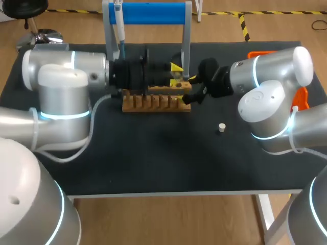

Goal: Invert the test tube, pick up the pipette, mount the tip to pipette, aspirate from beaker and dispense into the tube, eject the tip, return the pipette, and cap with the stopper.

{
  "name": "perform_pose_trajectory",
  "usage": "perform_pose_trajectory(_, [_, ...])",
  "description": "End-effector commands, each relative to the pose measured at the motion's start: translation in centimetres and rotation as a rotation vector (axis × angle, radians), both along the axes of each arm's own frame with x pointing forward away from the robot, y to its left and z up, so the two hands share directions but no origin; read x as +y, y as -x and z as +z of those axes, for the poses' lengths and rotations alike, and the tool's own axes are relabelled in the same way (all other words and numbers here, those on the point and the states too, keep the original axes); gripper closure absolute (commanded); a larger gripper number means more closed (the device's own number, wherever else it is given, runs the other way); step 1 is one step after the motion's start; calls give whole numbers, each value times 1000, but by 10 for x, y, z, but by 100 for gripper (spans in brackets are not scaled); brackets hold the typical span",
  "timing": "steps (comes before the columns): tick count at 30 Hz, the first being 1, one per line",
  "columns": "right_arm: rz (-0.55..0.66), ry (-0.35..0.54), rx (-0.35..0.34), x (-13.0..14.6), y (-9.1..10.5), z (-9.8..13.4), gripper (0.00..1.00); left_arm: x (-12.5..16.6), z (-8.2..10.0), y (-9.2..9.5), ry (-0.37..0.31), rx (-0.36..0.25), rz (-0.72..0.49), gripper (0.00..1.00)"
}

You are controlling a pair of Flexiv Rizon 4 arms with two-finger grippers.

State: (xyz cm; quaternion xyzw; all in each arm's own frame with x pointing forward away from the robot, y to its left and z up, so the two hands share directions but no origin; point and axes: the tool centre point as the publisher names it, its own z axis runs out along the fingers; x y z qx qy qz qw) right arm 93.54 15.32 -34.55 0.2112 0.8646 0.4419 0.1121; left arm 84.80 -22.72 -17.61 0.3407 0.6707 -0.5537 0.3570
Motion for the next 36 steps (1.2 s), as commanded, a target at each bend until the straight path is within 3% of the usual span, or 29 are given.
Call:
perform_pose_trajectory(1, [1,2,1,0,0,1,0,1,5,-9,-29,81,-21,100])
perform_pose_trajectory(11, [1,2,1,0,0,1,0,-2,15,-26,-43,298,9,100])
perform_pose_trajectory(23, [1,2,1,0,0,1,0,-5,8,-41,68,554,95,100])
perform_pose_trajectory(36, [1,2,1,0,0,1,0,-6,-2,-64,186,676,141,100])
